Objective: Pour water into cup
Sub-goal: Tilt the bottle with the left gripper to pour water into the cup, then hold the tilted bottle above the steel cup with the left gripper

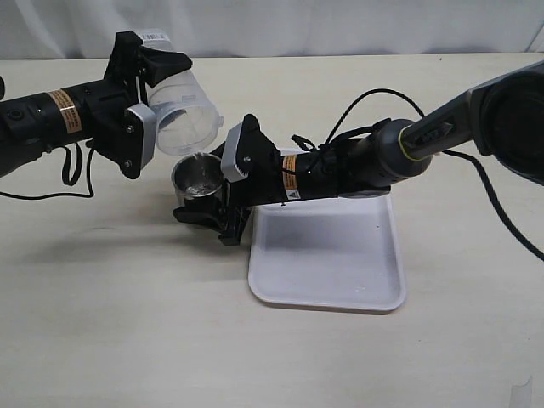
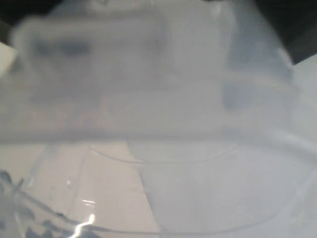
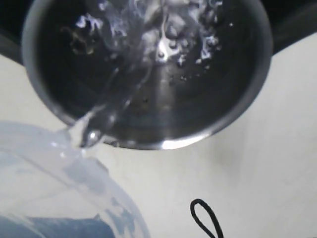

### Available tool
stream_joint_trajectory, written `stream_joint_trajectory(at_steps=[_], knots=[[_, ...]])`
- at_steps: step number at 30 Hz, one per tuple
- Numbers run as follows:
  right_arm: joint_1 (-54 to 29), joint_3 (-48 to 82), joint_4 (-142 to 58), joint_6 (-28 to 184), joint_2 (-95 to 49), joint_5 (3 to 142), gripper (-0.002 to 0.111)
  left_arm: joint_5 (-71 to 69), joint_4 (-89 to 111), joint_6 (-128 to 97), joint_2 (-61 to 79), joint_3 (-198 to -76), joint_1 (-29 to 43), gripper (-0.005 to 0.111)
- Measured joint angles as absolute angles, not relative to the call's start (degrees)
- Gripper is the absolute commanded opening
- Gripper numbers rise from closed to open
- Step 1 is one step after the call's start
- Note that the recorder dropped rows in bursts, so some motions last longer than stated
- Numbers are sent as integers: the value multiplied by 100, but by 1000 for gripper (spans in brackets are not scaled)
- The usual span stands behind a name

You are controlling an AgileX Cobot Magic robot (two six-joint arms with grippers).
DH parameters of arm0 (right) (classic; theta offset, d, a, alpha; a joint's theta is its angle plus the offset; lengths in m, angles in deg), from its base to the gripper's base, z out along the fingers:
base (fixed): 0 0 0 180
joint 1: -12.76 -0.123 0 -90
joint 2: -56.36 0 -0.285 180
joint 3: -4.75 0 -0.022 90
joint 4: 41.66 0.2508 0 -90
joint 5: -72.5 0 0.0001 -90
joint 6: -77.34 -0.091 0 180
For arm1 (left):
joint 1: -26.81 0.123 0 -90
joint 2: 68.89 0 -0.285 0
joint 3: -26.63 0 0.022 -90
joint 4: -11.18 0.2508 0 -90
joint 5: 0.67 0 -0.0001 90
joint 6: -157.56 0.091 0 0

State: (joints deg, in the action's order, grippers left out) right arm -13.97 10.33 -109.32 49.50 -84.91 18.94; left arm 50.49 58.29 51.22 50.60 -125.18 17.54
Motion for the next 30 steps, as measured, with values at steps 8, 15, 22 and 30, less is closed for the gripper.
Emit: stream_joint_trajectory(at_steps=[8, 15, 22, 30], knots=[[-1397, 1033, -10932, 4774, -8491, 1693, 4, 5059, 5829, 5122, 5060, -12518, 1754, 0], [-1397, 1033, -10932, 4752, -8500, 1693, 4, 5082, 5829, 5283, 5060, -12518, 1754, 0], [-1397, 1033, -10932, 4752, -8500, 1693, 4, 5256, 5829, 5525, 5060, -12518, 1754, 0], [-1397, 1033, -10932, 4741, -8500, 1693, 4, 5389, 5829, 5803, 5060, -12518, 1754, 0]])
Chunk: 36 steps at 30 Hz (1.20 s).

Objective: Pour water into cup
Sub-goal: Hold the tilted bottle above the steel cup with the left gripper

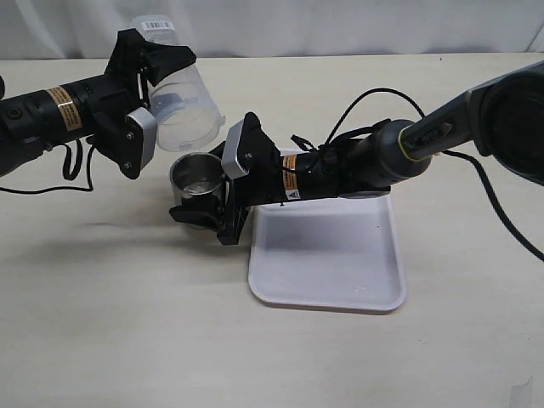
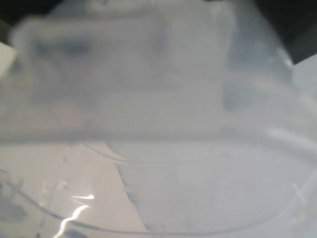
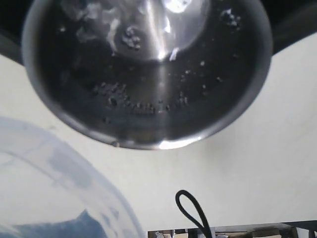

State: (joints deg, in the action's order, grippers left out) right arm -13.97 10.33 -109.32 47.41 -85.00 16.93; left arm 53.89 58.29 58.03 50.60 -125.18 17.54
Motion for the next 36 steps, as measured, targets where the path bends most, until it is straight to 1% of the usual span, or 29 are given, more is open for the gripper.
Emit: stream_joint_trajectory(at_steps=[36], knots=[[-1397, 1033, -10932, 4741, -8500, 1693, 4, 5640, 5973, 6065, 5060, -12518, 1754, 0]])
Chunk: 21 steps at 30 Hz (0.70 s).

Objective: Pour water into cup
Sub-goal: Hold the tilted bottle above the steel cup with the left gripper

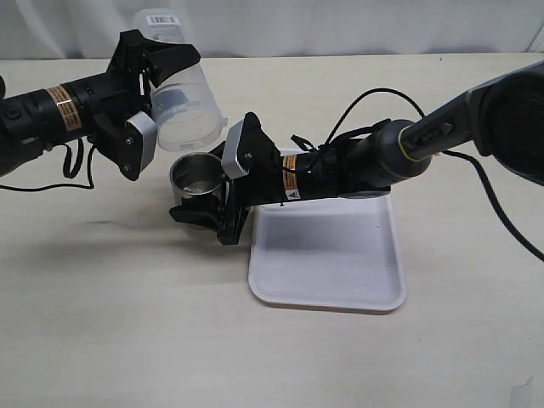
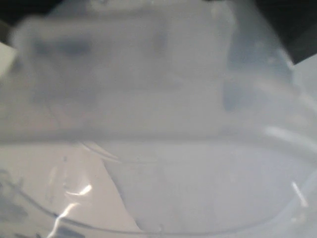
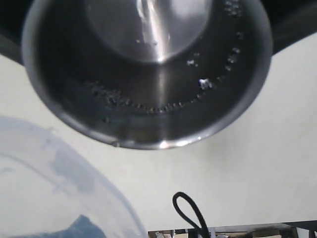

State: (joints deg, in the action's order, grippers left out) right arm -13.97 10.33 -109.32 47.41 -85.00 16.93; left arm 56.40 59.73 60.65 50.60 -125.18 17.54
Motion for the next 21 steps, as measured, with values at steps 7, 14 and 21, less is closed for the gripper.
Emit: stream_joint_trajectory(at_steps=[7, 14, 21], knots=[[-1397, 1033, -10932, 4741, -8500, 1693, 4, 5653, 6010, 6065, 5060, -12518, 1754, 0], [-1397, 1033, -10932, 4741, -8500, 1693, 4, 5664, 6013, 6041, 5060, -12518, 1754, 0], [-1397, 1033, -10932, 4741, -8500, 1693, 4, 5664, 6024, 6027, 5060, -12518, 1754, 0]])
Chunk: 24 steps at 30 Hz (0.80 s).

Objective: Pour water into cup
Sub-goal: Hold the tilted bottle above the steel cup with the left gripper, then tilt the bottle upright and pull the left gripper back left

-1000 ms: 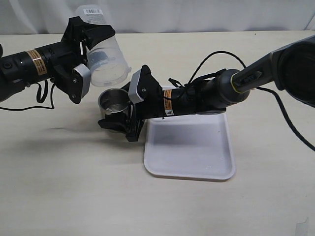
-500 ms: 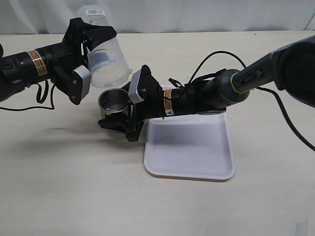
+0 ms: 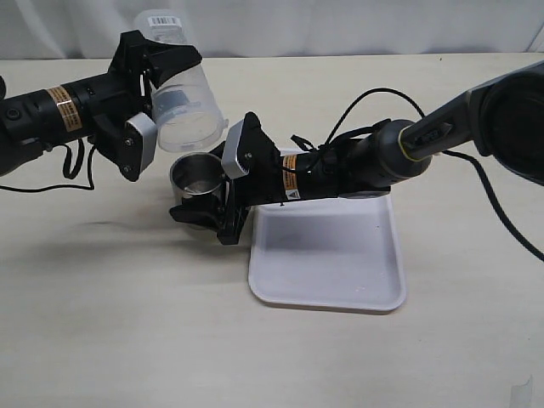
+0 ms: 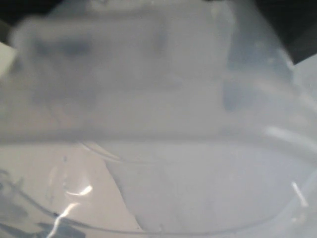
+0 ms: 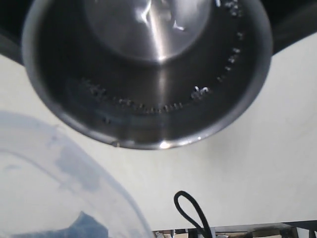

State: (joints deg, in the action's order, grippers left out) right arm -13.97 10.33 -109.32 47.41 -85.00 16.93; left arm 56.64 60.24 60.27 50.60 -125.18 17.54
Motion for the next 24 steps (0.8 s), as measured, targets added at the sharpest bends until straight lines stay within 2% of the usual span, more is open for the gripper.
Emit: stream_joint_trajectory(at_steps=[24], knots=[[-1397, 1033, -10898, 4741, -8500, 1705, 4, 5664, 6024, 5626, 5060, -12518, 1754, 0]])
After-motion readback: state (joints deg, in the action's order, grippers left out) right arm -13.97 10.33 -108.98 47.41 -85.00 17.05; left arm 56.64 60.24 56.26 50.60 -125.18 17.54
